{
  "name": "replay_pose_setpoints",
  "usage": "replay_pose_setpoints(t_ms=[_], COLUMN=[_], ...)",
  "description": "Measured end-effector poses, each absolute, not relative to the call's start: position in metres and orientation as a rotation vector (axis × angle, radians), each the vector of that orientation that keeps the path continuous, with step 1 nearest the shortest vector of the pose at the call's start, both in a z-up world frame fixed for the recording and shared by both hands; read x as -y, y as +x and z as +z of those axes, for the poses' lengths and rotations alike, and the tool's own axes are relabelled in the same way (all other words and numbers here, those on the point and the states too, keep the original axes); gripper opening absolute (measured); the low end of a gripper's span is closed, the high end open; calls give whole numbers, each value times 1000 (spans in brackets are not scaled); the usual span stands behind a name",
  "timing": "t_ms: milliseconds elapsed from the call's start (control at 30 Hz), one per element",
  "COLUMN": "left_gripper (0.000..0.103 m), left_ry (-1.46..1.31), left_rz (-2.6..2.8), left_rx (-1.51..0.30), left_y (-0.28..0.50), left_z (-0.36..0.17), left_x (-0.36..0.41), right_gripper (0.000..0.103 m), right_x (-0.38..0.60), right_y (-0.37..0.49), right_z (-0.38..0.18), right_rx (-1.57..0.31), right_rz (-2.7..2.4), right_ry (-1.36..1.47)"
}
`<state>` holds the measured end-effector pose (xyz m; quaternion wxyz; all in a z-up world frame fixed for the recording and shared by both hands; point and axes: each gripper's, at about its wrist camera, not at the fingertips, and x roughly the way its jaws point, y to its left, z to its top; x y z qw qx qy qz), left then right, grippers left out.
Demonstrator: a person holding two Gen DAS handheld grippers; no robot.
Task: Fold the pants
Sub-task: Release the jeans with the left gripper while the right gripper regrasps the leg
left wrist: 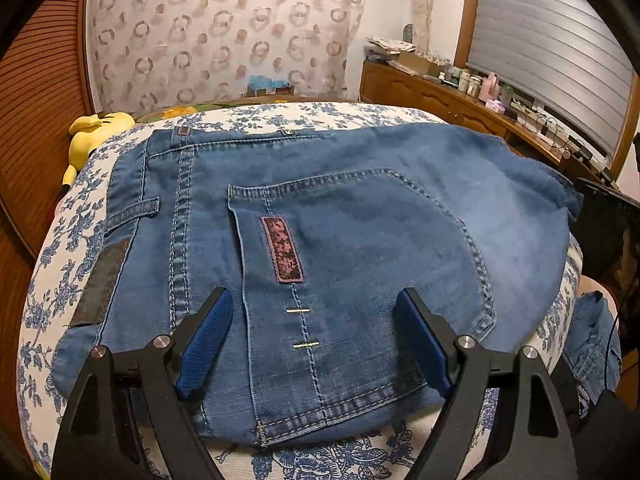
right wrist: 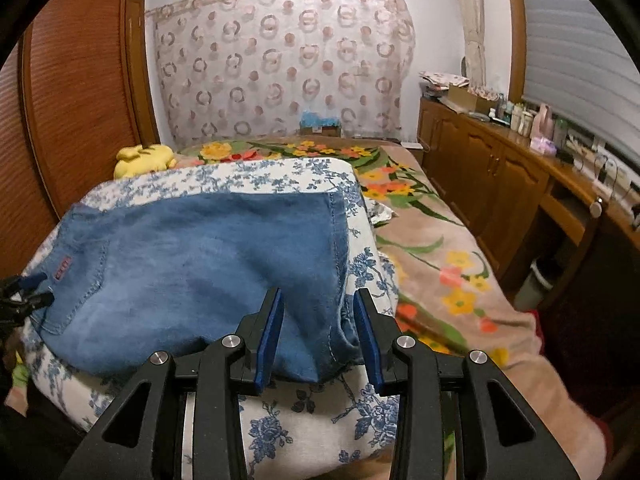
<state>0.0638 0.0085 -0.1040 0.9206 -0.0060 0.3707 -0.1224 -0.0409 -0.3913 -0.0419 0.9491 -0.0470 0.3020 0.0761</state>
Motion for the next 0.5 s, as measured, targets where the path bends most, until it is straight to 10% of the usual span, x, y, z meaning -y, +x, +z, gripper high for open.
replay_pose_setpoints(t_ms=[300, 500], left_gripper=[84, 84], left_ry=[7, 8], left_rz=[-243, -240], left_rx=[-766, -769], left_y=[67, 66], left_z=[-106, -107], left_x=[-5, -3], right_gripper=[36, 3], right_x=[394, 393], right_y=[-22, -14], right_z=[-54, -44], right_rx=[-682, -691], right_rz=[146, 208], right_ry=[-110, -98])
